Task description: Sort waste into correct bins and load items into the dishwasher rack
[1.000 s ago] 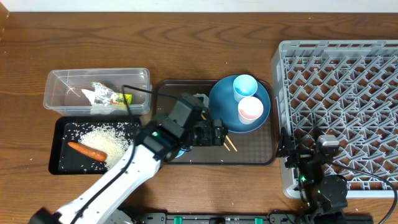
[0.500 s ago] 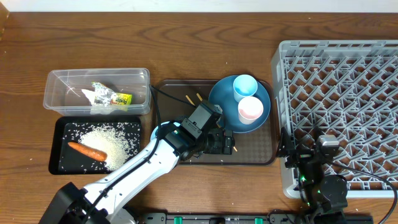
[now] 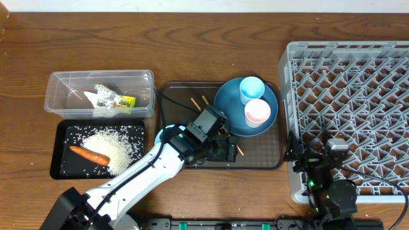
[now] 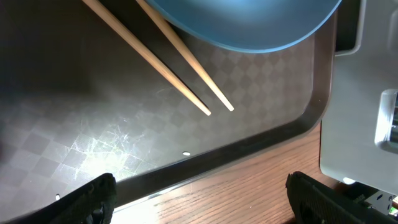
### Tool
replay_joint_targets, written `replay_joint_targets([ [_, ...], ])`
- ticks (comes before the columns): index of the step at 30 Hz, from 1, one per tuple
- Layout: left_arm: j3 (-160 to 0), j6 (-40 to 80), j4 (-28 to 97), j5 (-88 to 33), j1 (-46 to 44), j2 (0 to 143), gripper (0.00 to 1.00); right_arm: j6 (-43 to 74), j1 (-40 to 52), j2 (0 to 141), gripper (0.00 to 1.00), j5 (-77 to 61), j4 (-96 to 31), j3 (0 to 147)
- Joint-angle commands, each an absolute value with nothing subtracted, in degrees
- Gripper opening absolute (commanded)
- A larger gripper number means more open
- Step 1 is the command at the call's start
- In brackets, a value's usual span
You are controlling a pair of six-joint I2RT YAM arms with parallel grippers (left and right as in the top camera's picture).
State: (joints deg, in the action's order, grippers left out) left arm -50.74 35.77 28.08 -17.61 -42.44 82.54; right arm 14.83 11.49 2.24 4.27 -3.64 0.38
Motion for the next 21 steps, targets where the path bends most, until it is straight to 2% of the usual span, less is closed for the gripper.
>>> replay_joint_targets([
  [1,-51.44,34.81,28.23,-16.82,-42.46,82.63,0.90,14.50,11.42,2.28,0.99,4.27,-3.90,0.32],
  [21,-51.44,32.80,28.47,-15.59,-42.46,82.63,0.90,14.50,11.42,2.28,0.99,4.27,-3.88,0.32],
])
